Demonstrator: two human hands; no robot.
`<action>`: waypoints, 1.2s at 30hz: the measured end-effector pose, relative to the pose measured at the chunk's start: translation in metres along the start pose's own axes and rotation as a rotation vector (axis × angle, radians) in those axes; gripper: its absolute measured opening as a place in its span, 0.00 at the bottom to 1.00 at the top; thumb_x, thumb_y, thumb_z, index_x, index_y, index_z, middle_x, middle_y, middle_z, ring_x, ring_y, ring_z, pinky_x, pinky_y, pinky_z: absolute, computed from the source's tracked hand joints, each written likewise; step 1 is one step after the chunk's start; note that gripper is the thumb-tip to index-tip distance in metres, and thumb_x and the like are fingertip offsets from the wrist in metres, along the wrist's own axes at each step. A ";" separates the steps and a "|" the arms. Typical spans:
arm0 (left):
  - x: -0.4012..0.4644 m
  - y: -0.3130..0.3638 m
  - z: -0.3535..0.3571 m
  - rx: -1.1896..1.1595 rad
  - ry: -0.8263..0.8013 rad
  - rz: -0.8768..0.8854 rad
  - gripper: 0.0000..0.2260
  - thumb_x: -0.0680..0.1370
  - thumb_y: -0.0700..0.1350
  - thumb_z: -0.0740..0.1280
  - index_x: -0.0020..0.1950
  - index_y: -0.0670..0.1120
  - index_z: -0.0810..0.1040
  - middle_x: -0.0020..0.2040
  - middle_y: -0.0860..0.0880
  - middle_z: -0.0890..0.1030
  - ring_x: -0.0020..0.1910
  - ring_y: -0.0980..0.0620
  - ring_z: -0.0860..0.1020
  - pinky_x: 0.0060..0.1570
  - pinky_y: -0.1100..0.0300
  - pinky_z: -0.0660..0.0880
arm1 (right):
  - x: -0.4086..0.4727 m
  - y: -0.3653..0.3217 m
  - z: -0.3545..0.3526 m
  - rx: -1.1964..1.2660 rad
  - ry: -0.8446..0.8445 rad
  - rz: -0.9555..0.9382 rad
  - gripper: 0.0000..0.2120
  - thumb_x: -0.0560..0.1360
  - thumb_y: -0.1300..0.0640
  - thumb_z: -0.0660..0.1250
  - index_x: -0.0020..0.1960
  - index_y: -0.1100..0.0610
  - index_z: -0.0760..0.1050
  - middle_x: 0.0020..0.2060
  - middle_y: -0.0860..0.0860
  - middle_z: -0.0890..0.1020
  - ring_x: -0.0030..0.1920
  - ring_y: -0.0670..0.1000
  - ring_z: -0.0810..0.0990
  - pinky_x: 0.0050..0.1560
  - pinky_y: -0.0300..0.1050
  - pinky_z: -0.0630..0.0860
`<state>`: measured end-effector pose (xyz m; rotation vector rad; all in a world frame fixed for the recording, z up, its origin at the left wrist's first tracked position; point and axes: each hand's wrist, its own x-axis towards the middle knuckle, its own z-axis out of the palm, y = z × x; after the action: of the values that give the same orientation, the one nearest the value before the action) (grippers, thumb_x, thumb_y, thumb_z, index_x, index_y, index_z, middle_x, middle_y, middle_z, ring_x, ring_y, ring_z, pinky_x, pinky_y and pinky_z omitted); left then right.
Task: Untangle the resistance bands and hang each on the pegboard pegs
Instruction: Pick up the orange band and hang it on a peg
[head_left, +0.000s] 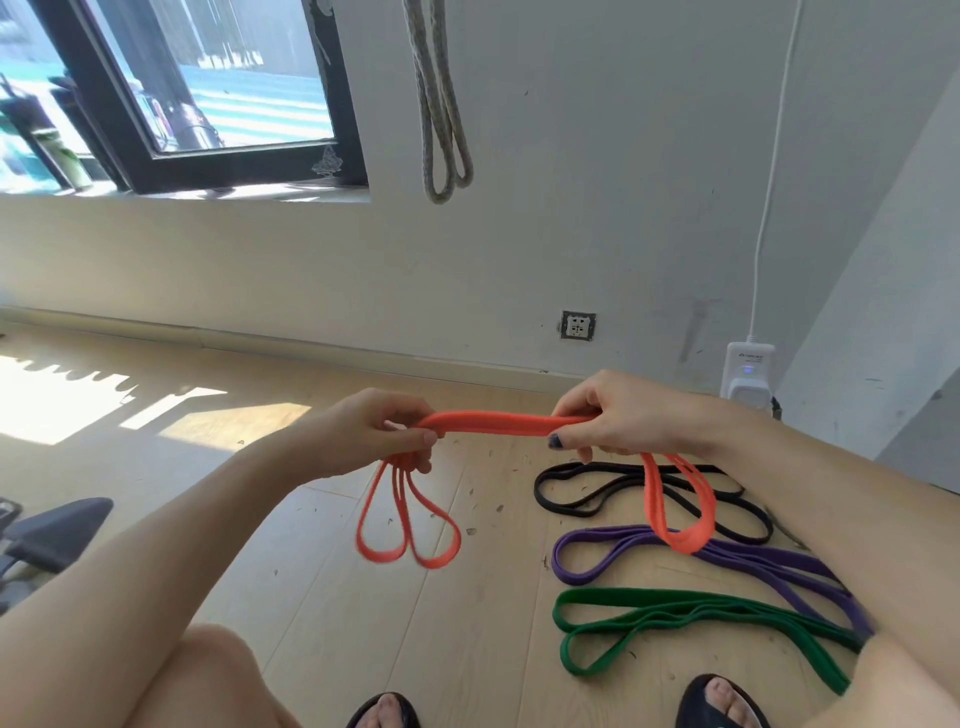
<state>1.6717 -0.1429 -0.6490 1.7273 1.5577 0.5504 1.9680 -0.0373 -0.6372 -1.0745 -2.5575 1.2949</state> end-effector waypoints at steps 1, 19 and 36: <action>-0.001 0.000 0.000 -0.004 -0.003 -0.003 0.05 0.83 0.43 0.66 0.55 0.46 0.82 0.47 0.48 0.87 0.49 0.51 0.87 0.54 0.56 0.81 | 0.001 0.001 0.000 0.037 0.005 -0.005 0.04 0.78 0.52 0.72 0.48 0.52 0.84 0.33 0.51 0.83 0.30 0.48 0.75 0.31 0.41 0.72; 0.009 0.016 0.007 0.128 -0.033 0.032 0.04 0.84 0.48 0.64 0.53 0.50 0.75 0.47 0.47 0.80 0.46 0.52 0.86 0.54 0.54 0.82 | 0.011 -0.006 -0.002 0.161 0.239 -0.167 0.05 0.80 0.54 0.70 0.48 0.53 0.84 0.36 0.52 0.86 0.42 0.52 0.87 0.50 0.48 0.80; 0.092 0.091 -0.071 -0.533 0.136 0.210 0.10 0.80 0.47 0.66 0.53 0.40 0.75 0.39 0.44 0.80 0.41 0.45 0.85 0.44 0.56 0.83 | 0.050 -0.027 -0.103 0.552 0.460 -0.214 0.13 0.75 0.49 0.71 0.51 0.59 0.82 0.36 0.58 0.80 0.39 0.57 0.83 0.49 0.55 0.80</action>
<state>1.6955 -0.0360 -0.5495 1.4625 1.1769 1.0987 1.9528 0.0528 -0.5629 -0.8317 -1.7769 1.3776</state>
